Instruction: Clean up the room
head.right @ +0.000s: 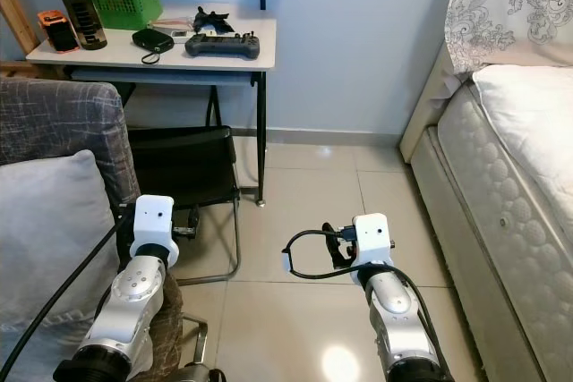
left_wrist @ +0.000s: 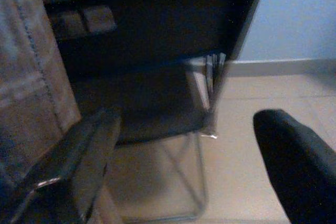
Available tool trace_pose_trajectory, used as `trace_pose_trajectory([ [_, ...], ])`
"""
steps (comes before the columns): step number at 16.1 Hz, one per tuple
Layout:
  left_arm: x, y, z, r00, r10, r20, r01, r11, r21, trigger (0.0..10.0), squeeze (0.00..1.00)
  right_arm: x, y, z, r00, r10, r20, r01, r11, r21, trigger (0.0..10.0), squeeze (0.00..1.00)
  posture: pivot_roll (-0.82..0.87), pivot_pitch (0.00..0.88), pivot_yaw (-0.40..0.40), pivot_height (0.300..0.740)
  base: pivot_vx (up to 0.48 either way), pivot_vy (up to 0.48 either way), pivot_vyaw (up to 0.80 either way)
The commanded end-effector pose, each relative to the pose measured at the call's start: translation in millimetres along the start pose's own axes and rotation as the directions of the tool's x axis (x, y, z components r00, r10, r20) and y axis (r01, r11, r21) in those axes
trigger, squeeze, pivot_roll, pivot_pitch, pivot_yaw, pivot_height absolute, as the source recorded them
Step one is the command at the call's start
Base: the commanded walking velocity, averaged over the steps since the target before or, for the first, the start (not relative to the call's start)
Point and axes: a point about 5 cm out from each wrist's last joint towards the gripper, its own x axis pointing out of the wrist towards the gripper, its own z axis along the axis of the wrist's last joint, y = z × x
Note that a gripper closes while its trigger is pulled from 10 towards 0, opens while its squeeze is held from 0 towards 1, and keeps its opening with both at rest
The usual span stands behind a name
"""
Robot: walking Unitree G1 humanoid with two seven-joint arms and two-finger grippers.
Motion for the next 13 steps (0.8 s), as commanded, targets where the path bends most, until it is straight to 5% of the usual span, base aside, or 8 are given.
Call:
trace_pose_trajectory([
  [1, -3.1, -11.1, 22.4, 0.989, -0.109, 0.097, 0.115, 0.992, -0.057, 10.0, 0.0, -1.8, 5.2, 15.4, 0.999, 0.005, 0.051, -0.006, 1.0, 0.009, 10.0, 0.0, 0.05, 0.0, -0.038, 0.727, 0.0, 0.0, 0.0],
  [2, -6.5, -9.3, 19.4, 0.988, -0.115, 0.099, 0.123, 0.989, -0.076, 10.0, 0.0, -5.9, 8.3, 8.4, 0.999, 0.01, 0.046, -0.007, 0.998, -0.058, 10.0, 0.0, 0.06, 0.0, -0.042, 0.727, 0.0, 0.0, 0.0],
  [5, -7.4, -17.9, 29.3, 0.983, -0.135, 0.126, 0.145, 0.987, -0.067, 10.0, 0.0, -8.1, 7.1, 9.3, 0.999, -0.018, 0.032, 0.02, 0.999, -0.05, 10.0, 0.0, 0.05, 0.0, -0.036, 0.727, 0.0, -0.414, 0.0],
  [9, -2.8, -32.1, 38.9, 0.96, -0.232, 0.156, 0.23, 0.973, 0.031, 10.0, 0.0, -5.0, 6.4, 11.4, 0.999, -0.038, 0.023, 0.041, 0.993, -0.108, 10.0, 0.0, 0.04, 0.0, -0.023, 0.727, 0.0, -0.428, -0.25],
  [10, -1.3, -31.9, 37.3, 0.962, -0.235, 0.141, 0.227, 0.971, 0.077, 10.0, 0.0, -5.6, 2.7, 13.7, 0.998, -0.056, 0.038, 0.06, 0.992, -0.115, 10.0, 0.0, 0.03, 0.0, -0.018, 0.727, 0.0, 0.0, -0.59],
  [13, 3.9, -23.7, 32.4, 0.964, -0.247, 0.097, 0.244, 0.969, 0.047, 10.0, 0.0, -6.4, -0.2, 12.3, 0.996, -0.08, 0.04, 0.084, 0.99, -0.117, 10.0, 0.0, 0.02, 0.0, -0.01, 0.727, 0.0, 0.32, -0.65],
])
